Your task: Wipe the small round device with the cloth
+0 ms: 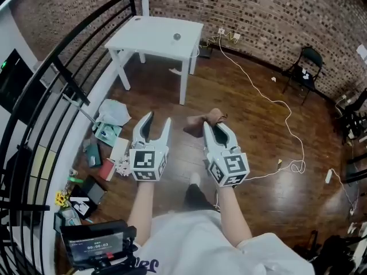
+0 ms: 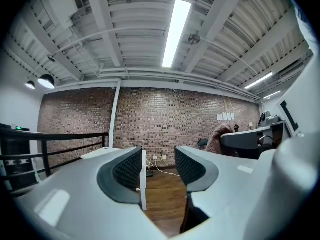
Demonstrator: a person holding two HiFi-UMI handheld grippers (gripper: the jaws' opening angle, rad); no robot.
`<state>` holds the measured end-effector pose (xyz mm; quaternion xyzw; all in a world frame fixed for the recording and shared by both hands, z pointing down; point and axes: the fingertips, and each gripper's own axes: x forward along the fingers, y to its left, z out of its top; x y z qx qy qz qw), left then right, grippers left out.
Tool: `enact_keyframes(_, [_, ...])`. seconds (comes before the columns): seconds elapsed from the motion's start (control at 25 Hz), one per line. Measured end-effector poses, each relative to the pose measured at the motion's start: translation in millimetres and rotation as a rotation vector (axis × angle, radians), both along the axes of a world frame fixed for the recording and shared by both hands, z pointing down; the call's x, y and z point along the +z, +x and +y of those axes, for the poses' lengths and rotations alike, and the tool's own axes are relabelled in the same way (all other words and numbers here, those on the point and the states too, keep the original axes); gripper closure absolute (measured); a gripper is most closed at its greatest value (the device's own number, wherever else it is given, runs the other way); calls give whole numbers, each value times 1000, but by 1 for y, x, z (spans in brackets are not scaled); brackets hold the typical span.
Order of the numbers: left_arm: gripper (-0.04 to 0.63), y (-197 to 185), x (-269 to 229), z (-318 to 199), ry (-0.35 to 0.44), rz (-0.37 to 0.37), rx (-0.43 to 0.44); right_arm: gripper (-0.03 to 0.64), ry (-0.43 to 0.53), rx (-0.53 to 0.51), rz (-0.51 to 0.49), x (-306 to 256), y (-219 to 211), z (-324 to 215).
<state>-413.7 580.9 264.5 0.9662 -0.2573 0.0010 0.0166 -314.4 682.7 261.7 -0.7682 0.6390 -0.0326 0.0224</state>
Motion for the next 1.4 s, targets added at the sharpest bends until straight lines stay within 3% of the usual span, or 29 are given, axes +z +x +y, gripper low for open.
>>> enact_keyframes(0.24, [380, 109, -24, -57, 30, 33, 0, 571, 39, -25, 13, -20, 106, -60])
enact_keyframes(0.44, [380, 190, -35, -84, 51, 5, -13, 571, 60, -119, -6, -33, 182, -101])
enact_keyframes(0.76, [380, 234, -16, -183, 16, -19, -80, 571, 32, -221, -30, -10, 229, -201])
enact_keyframes(1.2, [380, 329, 4, -389, -25, -2, -85, 571, -26, -208, 9, 5, 332, -399])
enact_keyframes(1.4, [387, 351, 8, -466, -44, -8, -82, 571, -31, -209, 18, 4, 358, -480])
